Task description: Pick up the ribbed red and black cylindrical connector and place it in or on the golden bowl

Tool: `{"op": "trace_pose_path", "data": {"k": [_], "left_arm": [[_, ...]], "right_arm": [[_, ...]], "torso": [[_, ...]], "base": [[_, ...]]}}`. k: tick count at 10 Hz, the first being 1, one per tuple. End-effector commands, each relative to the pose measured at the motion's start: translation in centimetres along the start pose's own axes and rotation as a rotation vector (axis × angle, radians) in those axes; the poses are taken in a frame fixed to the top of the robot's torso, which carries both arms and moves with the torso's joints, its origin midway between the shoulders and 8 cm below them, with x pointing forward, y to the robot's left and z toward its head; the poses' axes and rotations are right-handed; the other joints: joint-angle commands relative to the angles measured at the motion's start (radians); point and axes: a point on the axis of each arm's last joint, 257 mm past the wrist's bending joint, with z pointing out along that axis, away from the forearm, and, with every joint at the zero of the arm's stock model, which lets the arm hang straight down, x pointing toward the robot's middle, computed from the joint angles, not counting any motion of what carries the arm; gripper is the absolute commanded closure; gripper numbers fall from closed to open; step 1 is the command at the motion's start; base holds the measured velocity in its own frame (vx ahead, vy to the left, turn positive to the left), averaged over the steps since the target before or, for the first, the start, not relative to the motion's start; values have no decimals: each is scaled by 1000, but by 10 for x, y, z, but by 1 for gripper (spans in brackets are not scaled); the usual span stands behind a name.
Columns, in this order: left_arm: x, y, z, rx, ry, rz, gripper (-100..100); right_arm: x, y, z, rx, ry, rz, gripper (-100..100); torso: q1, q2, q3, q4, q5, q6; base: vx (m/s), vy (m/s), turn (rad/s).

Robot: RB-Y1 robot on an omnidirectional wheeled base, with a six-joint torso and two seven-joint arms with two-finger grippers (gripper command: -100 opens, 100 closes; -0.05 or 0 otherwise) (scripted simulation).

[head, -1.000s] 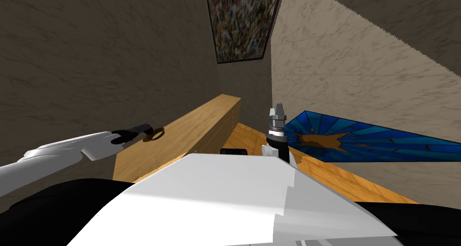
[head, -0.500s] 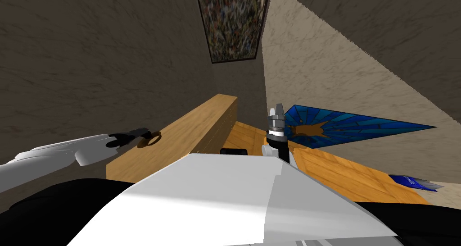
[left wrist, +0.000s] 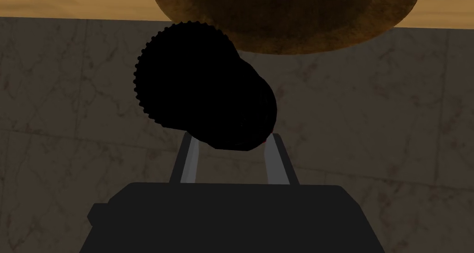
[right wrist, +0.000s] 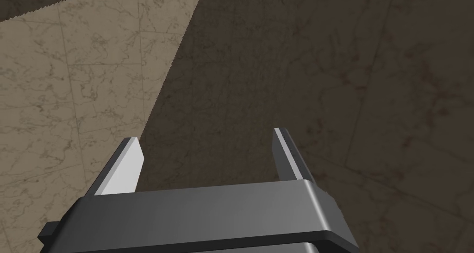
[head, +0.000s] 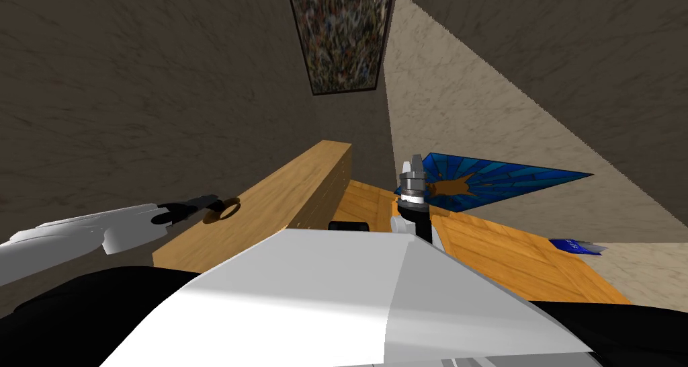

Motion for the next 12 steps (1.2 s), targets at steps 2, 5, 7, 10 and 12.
{"op": "trace_pose_path", "data": {"k": [2,5,7,10,12], "left_arm": [[6,12,-1,-23,22,-17,100],[3,9,0,-17,17,-13,-100],[4,9,0,-18,17,-13,-100],[-6,-1,-4,-10,19,-8,-100],[-14,-11,-8,-3,21,-3,-100]], "right_arm": [[0,0,0,0,0,0,0],[0,0,0,0,0,0,0],[0,0,0,0,0,0,0],[0,0,0,0,0,0,0],[0,0,0,0,0,0,0]], "torso": [[0,0,0,0,0,0],[-3,-2,-1,0,-1,-1],[-4,-3,-2,0,-1,-1],[-4,-3,-2,-1,-1,-1],[-3,-3,-2,-1,-1,-1]], "base": [[-61,55,-100],[-12,11,-8],[0,0,0],[1,4,21],[-3,22,44]]}}
